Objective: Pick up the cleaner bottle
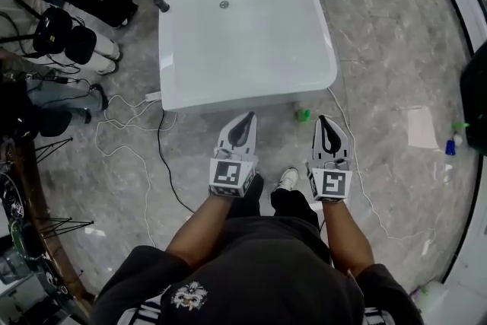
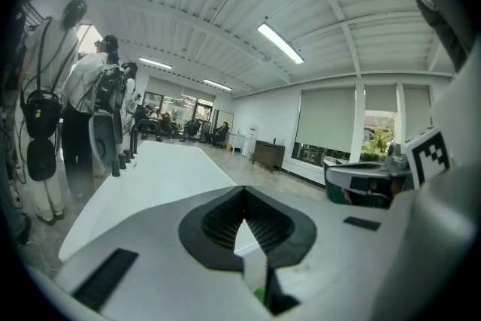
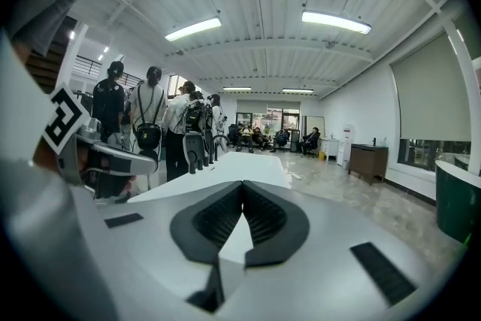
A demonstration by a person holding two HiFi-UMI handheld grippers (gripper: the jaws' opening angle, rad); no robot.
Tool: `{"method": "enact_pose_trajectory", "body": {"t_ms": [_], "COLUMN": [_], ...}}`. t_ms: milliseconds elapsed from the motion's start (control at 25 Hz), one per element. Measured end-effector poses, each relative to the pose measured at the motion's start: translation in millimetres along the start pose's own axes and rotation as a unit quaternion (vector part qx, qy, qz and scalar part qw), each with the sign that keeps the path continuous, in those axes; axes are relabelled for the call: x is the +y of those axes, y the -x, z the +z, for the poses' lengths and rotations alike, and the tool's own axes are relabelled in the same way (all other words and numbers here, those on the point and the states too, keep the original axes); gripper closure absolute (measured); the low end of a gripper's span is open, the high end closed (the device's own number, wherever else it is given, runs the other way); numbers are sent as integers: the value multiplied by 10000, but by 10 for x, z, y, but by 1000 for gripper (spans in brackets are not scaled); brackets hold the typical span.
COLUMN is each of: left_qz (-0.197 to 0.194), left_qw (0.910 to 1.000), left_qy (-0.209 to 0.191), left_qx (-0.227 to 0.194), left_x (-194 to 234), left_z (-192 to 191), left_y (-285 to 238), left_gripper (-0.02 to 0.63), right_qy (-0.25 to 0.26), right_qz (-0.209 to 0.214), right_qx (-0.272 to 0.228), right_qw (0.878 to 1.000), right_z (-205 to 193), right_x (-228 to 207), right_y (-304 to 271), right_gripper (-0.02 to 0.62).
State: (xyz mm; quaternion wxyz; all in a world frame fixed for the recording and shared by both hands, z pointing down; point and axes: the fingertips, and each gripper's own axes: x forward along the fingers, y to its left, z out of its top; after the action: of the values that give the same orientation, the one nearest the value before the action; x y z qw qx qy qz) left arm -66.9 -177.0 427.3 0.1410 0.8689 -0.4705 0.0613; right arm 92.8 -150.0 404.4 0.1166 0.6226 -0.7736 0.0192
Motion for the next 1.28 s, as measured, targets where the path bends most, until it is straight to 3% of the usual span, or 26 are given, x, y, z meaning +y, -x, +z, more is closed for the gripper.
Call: {"method": "enact_pose_trajectory", "body": {"t_ms": [160,400,880,1280], "left_qz": [202,566,671,783], "left_qw": [9997,9973,9969,9955], "left_qy": [-89,363,55,49], "left_qx": [-49,-300,-401,-524], "left_x": [38,9,178,372], "left_z": [-261,-730,-2961,-4431], "left_y": [-157,-314,-1115,-1673], "left_gripper": [600,600,600,600], "right_qy": [-57,-201,-68,-127], "right_qz": [143,315,315,156], "right_qx": [35,-58,51,221], "right_qw": [9999,9993,9995,9996], "right_z": [-316,-1128,-3689,-5537], "right_x": [-53,-125,-319,-561], "right_y": [-137,-232,-520,-819], "right_gripper": [580,580,578,578]}}
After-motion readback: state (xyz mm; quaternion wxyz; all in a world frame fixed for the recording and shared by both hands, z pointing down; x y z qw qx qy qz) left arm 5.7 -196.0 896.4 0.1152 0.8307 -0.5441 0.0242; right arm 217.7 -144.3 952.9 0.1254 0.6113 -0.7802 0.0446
